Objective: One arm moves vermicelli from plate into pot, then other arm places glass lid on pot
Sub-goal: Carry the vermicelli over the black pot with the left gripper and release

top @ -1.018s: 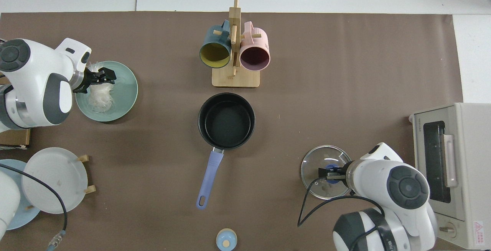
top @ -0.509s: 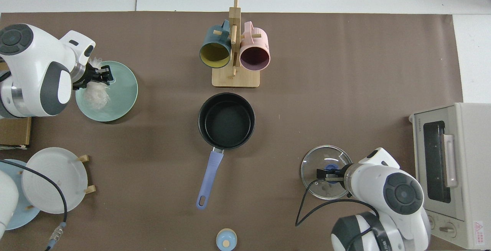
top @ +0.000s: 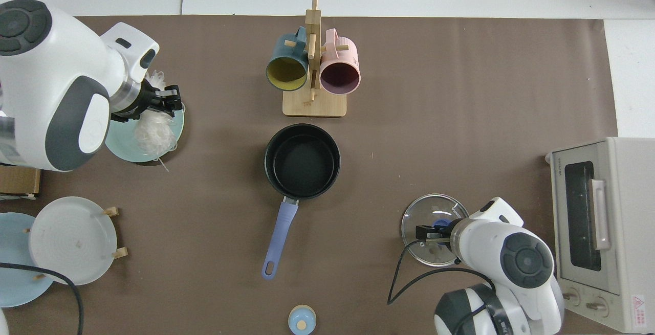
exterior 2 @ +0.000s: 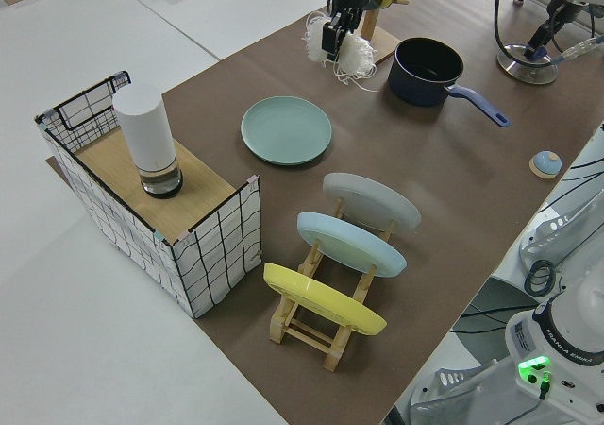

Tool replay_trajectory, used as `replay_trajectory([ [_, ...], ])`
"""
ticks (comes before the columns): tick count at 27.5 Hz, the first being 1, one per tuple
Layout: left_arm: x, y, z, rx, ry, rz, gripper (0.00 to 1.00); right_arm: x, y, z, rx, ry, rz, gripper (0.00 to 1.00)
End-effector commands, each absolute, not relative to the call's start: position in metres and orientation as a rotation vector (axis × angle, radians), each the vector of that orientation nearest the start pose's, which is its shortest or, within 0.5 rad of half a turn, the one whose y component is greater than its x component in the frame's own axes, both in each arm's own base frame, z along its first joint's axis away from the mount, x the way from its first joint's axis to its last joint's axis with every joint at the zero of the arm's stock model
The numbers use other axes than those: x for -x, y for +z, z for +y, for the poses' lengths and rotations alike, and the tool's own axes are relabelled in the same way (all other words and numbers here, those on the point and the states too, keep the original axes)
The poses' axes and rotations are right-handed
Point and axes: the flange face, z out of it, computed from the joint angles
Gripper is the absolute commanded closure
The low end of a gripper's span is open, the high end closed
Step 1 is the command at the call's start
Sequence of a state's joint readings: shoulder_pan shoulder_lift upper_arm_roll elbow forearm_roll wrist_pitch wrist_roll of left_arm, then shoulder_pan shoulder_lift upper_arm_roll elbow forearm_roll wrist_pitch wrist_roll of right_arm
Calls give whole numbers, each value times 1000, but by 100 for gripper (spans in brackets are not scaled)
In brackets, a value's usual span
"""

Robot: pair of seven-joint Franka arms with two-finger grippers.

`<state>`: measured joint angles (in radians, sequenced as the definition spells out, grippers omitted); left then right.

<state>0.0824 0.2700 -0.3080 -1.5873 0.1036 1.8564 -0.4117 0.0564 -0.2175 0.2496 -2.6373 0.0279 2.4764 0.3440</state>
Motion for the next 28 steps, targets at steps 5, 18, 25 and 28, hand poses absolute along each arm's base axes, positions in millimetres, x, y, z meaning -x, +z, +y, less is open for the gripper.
replay_trajectory([
  [5,-576,475,-226,3218,69,-195,100,-406,325,131,3158,-126,103,0],
  [18,-556,393,-327,3376,-72,25,100,-406,302,126,3166,-39,107,1],
  [25,-558,367,-327,3378,-30,48,100,-408,304,127,3163,-43,111,50],
  [28,-556,361,-326,3373,-29,48,100,-413,311,128,3160,-57,115,71],
])
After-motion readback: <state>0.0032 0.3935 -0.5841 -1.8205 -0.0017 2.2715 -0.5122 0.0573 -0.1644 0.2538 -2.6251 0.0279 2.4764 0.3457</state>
